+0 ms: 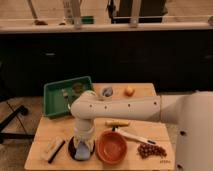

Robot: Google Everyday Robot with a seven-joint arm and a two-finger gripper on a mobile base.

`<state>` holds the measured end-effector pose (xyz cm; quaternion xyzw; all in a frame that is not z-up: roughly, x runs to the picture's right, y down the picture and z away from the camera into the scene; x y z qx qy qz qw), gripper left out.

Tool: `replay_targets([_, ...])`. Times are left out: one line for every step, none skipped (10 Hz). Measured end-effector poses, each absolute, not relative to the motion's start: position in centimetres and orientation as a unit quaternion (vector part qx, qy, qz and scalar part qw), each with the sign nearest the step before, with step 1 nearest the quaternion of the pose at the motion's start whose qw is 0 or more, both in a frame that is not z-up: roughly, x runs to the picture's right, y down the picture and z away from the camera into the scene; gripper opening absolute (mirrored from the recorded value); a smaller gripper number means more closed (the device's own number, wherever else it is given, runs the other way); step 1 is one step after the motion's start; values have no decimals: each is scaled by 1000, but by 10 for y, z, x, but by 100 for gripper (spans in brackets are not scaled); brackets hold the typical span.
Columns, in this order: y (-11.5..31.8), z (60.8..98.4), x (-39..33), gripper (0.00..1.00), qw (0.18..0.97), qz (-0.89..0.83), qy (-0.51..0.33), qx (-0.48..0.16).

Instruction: Wipe purple bowl with sponge

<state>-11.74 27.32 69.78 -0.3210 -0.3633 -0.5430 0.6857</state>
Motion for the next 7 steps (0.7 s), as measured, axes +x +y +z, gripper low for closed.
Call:
replay_targets([271,700,-126,0,682,-548,-365,-318])
replay_targets([270,702,-130,0,679,-551,-367,-317])
replay_targets([269,703,-136,0,676,-555,-370,-315])
replay_targets([270,702,-142,0,668,-560,-376,-313])
replay_targets([271,700,-147,0,664,-564,-382,-310])
replay_targets([273,696,-150,0,660,-565,-388,-306])
replay_targets([276,692,-151,0,657,-567,-393,-304])
